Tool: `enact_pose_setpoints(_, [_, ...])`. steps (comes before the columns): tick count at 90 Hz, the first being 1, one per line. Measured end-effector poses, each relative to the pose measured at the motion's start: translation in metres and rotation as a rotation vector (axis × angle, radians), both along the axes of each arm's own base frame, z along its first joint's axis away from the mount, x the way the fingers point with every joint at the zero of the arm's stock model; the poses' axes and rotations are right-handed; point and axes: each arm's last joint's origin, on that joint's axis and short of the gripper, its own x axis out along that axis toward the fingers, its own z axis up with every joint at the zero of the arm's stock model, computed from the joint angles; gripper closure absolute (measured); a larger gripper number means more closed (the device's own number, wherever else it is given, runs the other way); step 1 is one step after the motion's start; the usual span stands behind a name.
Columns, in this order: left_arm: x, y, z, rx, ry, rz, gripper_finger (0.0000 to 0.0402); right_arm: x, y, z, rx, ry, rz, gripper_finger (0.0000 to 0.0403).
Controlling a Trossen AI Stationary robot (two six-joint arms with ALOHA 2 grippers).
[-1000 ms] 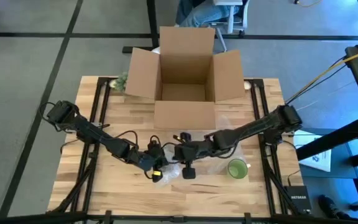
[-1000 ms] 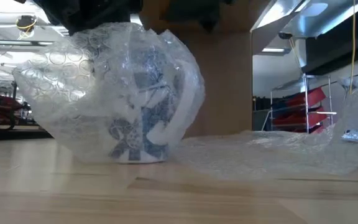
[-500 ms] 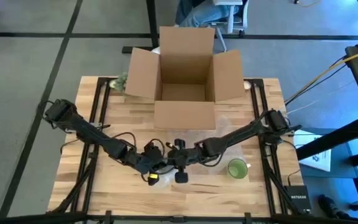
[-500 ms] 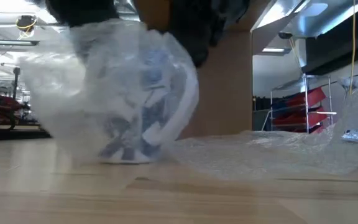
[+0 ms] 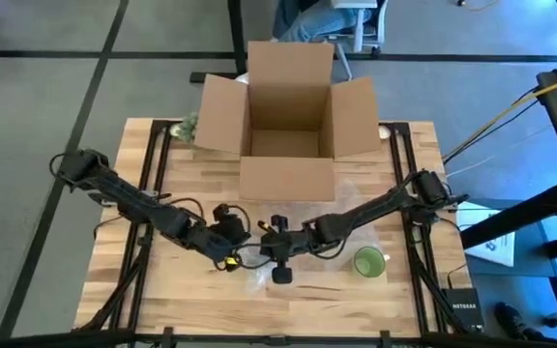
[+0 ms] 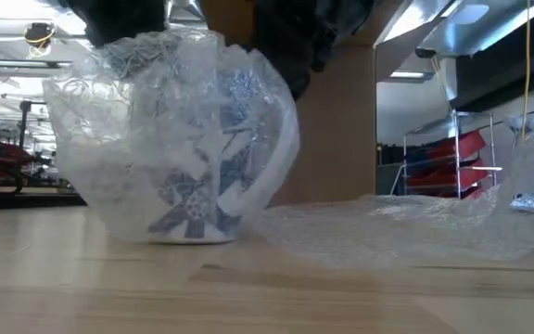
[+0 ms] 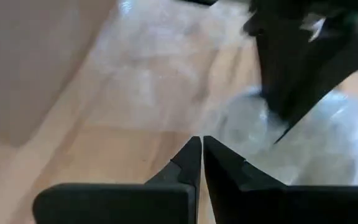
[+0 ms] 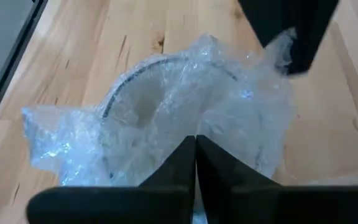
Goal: Wrap mug
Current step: Wrap the white mug with bubble wrap
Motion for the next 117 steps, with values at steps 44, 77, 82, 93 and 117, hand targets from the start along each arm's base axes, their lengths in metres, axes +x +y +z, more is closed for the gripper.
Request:
enact_pose_setpoints(44, [0.030, -0.029, -0.055, -0.063, 0.059, -0.136, 0.0401, -0.001, 0.000, 0.003, 0.004, -0.006, 0.003, 0.0402])
enact_pose_setpoints(77, [0.029, -0.028, -0.050, -0.072, 0.072, -0.137, 0.0401, -0.004, -0.001, 0.051, 0.006, -0.008, 0.004, 0.0402])
enact_pose_setpoints(82, [0.029, -0.028, -0.050, -0.072, 0.070, -0.138, 0.0401, 0.001, 0.000, 0.050, 0.002, -0.050, -0.013, 0.0402])
enact_pose_setpoints(93, [0.029, -0.028, -0.050, -0.073, 0.068, -0.138, 0.0402, 0.006, 0.000, 0.026, -0.026, 0.017, -0.034, 0.0402])
enact_pose_setpoints(117, [0.029, -0.035, -0.046, -0.033, 0.043, -0.190, 0.0402, 0.014, 0.005, -0.008, -0.019, 0.112, 0.003, 0.0402])
